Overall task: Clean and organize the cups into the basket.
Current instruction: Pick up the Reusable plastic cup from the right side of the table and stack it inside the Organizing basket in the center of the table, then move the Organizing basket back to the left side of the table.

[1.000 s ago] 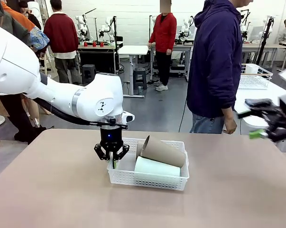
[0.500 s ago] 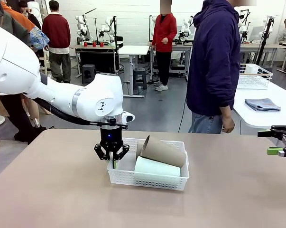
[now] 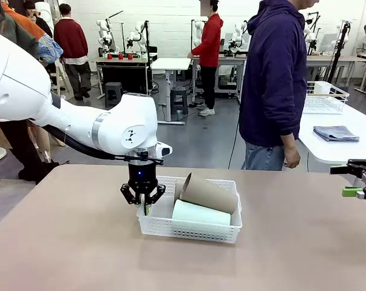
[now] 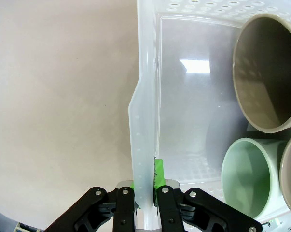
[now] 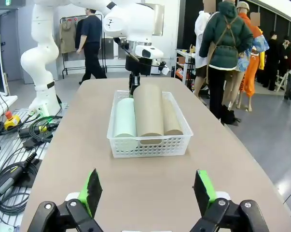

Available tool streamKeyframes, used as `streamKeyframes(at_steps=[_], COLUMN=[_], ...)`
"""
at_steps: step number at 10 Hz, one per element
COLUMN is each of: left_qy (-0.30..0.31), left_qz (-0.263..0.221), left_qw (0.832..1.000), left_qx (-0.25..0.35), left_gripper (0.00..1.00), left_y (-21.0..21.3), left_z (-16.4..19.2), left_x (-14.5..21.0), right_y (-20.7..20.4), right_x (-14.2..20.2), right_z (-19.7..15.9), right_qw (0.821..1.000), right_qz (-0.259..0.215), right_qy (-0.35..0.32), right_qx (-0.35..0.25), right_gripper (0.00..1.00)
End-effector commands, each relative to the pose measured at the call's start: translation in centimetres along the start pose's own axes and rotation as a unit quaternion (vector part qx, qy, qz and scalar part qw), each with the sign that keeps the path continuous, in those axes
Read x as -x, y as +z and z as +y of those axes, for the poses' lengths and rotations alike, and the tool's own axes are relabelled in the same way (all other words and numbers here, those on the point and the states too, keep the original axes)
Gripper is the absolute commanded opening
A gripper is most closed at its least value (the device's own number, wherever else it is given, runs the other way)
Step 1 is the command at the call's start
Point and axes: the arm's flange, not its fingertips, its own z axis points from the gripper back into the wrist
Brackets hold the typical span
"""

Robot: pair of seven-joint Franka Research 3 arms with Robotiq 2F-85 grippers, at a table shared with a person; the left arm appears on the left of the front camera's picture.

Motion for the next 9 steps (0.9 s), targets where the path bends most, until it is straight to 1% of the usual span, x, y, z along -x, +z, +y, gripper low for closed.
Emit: streamKeyframes(at_steps=[1,9], left_qy=[0.000,0.000], left_qz=[-0.003,-0.003], left_qw=[1.000,1.000], left_qx=[0.001,0.001], left_gripper=[0.00,0.00], left_y=[0.21,0.21], left_z=[0.08,0.08], left_x=[-0.02,-0.02], right_y=[-0.11,-0.11], right_x=[-0.06,-0.06], right_z=[0.51,0.51], right_qw=[1.000,1.000], right_qz=[0.001,0.001], right_qy=[0.001,0.001], right_qx=[-0.004,-0.004], right_gripper=[1.00,1.00])
